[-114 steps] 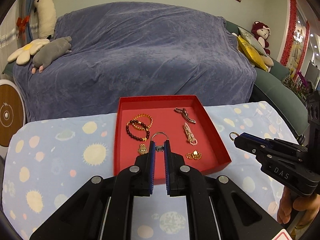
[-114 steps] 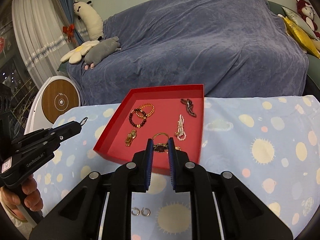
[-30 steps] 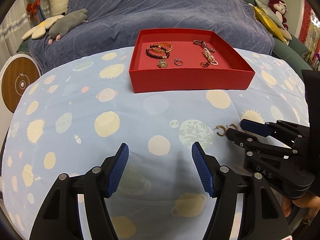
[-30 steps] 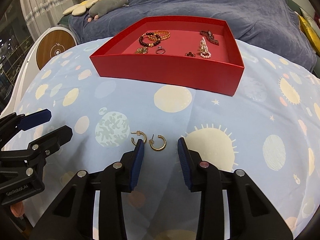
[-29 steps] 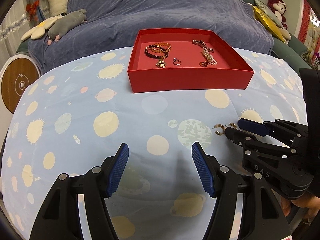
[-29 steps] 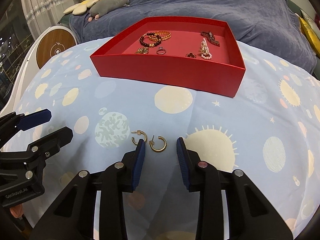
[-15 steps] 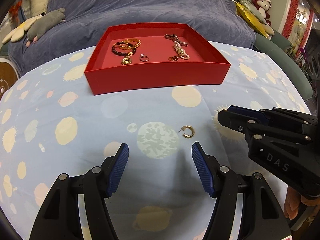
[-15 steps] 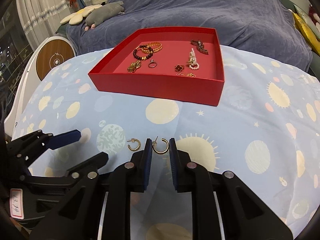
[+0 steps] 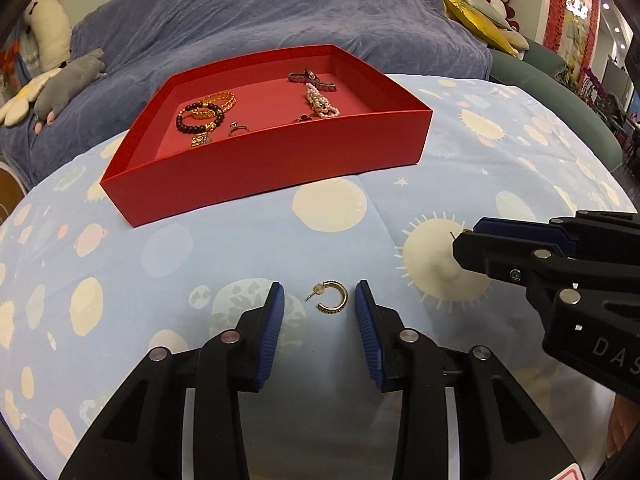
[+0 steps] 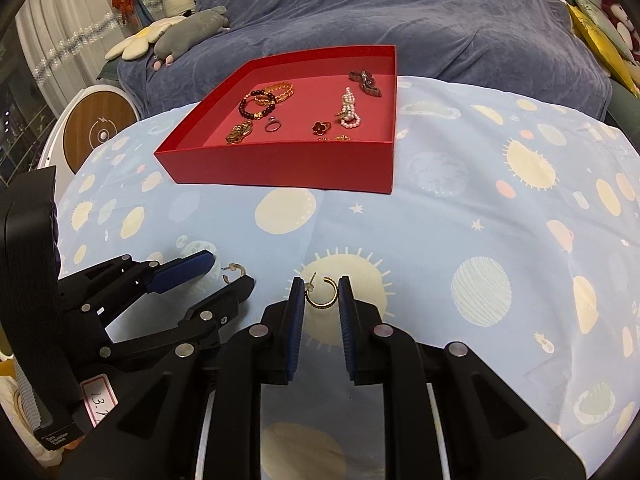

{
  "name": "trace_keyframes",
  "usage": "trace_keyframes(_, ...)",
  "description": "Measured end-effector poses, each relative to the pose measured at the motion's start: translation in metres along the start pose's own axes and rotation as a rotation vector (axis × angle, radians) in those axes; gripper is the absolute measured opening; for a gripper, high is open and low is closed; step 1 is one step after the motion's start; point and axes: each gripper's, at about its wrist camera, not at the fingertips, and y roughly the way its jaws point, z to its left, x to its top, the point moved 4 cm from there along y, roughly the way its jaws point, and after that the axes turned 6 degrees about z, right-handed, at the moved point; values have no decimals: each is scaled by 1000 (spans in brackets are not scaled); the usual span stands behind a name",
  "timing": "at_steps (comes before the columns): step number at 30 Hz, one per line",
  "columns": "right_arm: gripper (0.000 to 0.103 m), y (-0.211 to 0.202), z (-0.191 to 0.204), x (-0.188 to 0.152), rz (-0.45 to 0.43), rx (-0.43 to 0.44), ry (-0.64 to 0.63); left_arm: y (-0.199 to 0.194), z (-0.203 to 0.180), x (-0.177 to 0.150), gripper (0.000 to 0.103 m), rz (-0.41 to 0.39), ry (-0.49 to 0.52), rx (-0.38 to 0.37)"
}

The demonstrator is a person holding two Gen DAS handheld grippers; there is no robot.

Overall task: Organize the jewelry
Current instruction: 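Grasp one gold hoop earring with the left tool while the right tool grasps the other, then carry both hoop earrings over the red box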

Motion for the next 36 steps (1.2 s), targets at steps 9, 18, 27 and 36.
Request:
trace_keyframes(9, 17, -1, 4, 1, -6, 10, -3, -1, 2, 2, 18, 2, -10, 15)
trace_keyframes(18, 17, -12, 9, 8, -42, 32, -3, -25, 11, 11, 18, -24, -60, 26)
trace_keyframes(27, 17, -25, 19, 17, -82, 56, -16, -51, 15, 21, 18, -56, -86, 50)
trace_keyframes(36, 17, -25, 29, 17, -83, 67, -33, -65, 28, 28, 18, -65, -128, 74)
